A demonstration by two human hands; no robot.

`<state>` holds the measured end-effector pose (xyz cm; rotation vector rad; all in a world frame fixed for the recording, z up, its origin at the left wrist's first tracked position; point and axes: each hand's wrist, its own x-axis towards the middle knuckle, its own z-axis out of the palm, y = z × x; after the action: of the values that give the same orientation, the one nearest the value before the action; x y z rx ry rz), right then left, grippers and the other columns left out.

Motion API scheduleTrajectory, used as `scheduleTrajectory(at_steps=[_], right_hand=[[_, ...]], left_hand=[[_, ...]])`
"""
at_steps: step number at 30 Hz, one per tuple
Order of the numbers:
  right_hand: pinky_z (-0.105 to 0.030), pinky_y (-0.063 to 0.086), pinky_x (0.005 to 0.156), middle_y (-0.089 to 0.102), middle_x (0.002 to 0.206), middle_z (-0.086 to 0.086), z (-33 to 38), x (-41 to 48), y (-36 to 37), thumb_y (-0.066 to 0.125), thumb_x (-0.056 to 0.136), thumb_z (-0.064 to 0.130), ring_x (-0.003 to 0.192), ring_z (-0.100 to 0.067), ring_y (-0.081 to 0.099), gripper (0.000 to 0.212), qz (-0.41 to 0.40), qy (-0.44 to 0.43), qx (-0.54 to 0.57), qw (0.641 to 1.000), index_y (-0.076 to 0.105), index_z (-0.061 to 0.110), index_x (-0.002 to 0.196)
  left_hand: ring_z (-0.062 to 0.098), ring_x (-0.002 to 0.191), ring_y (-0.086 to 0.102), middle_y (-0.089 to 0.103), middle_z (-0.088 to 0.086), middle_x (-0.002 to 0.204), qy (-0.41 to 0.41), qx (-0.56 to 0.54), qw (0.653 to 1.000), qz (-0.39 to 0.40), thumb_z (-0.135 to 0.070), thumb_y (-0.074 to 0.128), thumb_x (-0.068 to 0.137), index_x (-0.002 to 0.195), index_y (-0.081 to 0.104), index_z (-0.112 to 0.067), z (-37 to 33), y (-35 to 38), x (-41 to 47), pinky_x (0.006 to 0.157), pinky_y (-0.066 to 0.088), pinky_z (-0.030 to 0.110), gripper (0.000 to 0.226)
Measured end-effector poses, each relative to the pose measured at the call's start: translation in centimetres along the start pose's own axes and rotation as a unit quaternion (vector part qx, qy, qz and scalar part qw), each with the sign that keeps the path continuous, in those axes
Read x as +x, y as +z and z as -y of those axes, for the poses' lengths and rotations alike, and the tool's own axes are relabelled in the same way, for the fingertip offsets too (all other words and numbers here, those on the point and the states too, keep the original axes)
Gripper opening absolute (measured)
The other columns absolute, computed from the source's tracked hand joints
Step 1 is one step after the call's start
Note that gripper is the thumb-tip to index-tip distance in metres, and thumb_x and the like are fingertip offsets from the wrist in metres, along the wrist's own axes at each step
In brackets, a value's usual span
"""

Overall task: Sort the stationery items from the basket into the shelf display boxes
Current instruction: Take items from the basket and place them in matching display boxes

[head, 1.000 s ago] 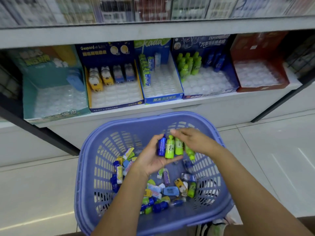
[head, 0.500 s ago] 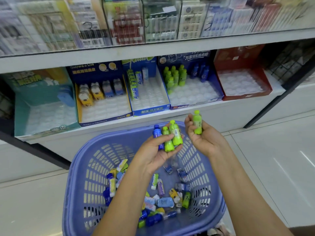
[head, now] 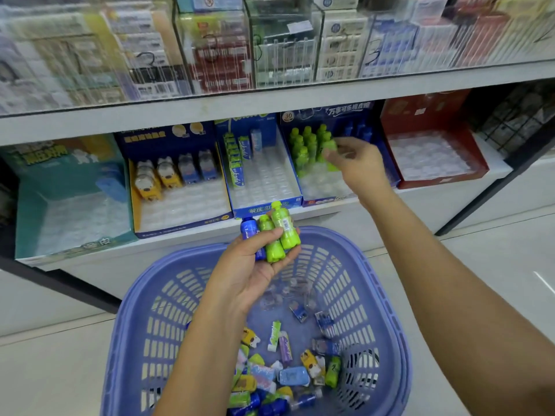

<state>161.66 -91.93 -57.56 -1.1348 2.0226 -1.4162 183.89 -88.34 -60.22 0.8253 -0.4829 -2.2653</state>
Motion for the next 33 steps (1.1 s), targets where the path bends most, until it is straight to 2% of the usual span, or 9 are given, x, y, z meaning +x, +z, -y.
scheduleTrajectory(at_steps=[3,7,18,22,24,27,29,31,33], right_hand=[[-0.019,0.041,0.068,0.063,0.085,-0.010,-0.7,2.0,1.3,0.070,0.082,0.015,0.079,-0.020,0.059,0.031,-0.022,-0.049,-0.115,0.992,0.064,-0.001,0.107],[-0.030,0.047,0.077,0.069,0.096,-0.016,-1.4,3.6,2.4,0.067,0.084,0.018,0.091,-0.030,0.064,0.024,0.006,-0.076,-0.244,0.967,0.064,0.001,0.102],[-0.029,0.038,0.065,0.066,0.095,-0.022,0.0,4.0,3.4,0.062,0.086,0.022,0.091,-0.036,0.062,0.025,0.042,-0.056,-0.430,0.900,0.064,-0.003,0.089],[-0.022,0.030,0.050,0.052,0.065,-0.008,0.0,4.3,3.4,0.069,0.081,0.026,0.077,-0.027,0.055,0.027,0.049,-0.007,-0.411,0.910,0.056,0.005,0.072],[-0.023,0.030,0.049,0.043,0.059,-0.004,0.3,4.3,3.2,0.072,0.079,0.028,0.074,-0.022,0.050,0.029,0.065,0.018,-0.396,0.916,0.056,0.005,0.074],[-0.027,0.046,0.070,0.063,0.083,-0.016,0.2,3.8,2.3,0.071,0.080,0.022,0.084,-0.023,0.060,0.033,0.089,0.033,-0.347,0.933,0.065,-0.008,0.089],[-0.036,0.050,0.085,0.068,0.101,-0.018,0.6,2.5,1.4,0.073,0.079,0.023,0.096,-0.029,0.064,0.034,0.050,0.011,-0.302,0.952,0.067,-0.003,0.101],[-0.037,0.055,0.076,0.070,0.087,-0.012,1.5,0.1,0.6,0.074,0.079,0.029,0.079,-0.025,0.067,0.025,0.022,-0.008,-0.203,0.979,0.069,0.006,0.087],[-0.029,0.054,0.057,0.067,0.069,-0.005,3.0,-3.0,0.4,0.075,0.076,0.038,0.059,-0.014,0.063,0.024,0.091,0.005,-0.100,0.991,0.068,0.015,0.071]], left_hand=[[0.031,0.095,0.070,0.071,0.018,0.104,0.006,-0.006,1.000,-0.013,0.001,0.067,0.064,0.124,0.053,0.004,-0.5,-0.2,0.0,0.064,0.058,0.037,0.061],[0.030,0.098,0.069,0.070,0.018,0.108,0.014,-0.008,1.000,-0.008,0.000,0.066,0.066,0.123,0.053,0.002,-1.2,-0.5,0.0,0.067,0.058,0.038,0.059],[0.029,0.099,0.069,0.071,0.018,0.107,0.013,-0.018,1.000,-0.020,0.000,0.065,0.069,0.119,0.056,0.001,-1.2,-1.0,0.4,0.069,0.059,0.038,0.051],[0.029,0.097,0.070,0.071,0.018,0.106,0.016,-0.023,0.999,-0.029,0.001,0.066,0.067,0.117,0.056,0.001,-1.3,-1.2,0.6,0.067,0.058,0.038,0.051],[0.030,0.096,0.070,0.071,0.018,0.105,0.017,-0.027,0.999,-0.033,0.001,0.066,0.066,0.115,0.057,0.001,-1.5,-1.1,0.5,0.067,0.059,0.039,0.050],[0.030,0.096,0.070,0.071,0.018,0.104,0.027,-0.021,0.999,-0.035,0.000,0.067,0.065,0.110,0.059,0.002,-1.5,-0.8,0.2,0.069,0.059,0.040,0.045],[0.030,0.099,0.069,0.070,0.019,0.106,0.037,-0.013,0.999,-0.035,0.000,0.067,0.066,0.111,0.060,0.003,-1.5,-0.8,0.0,0.070,0.059,0.039,0.045],[0.029,0.099,0.069,0.070,0.019,0.108,0.051,0.002,0.998,-0.042,0.002,0.066,0.070,0.111,0.060,0.004,-1.4,-0.8,0.0,0.070,0.059,0.038,0.042],[0.025,0.091,0.071,0.072,0.016,0.100,0.069,0.031,0.996,-0.052,0.004,0.064,0.075,0.107,0.062,0.003,-1.1,-0.8,-0.1,0.071,0.060,0.036,0.032]])
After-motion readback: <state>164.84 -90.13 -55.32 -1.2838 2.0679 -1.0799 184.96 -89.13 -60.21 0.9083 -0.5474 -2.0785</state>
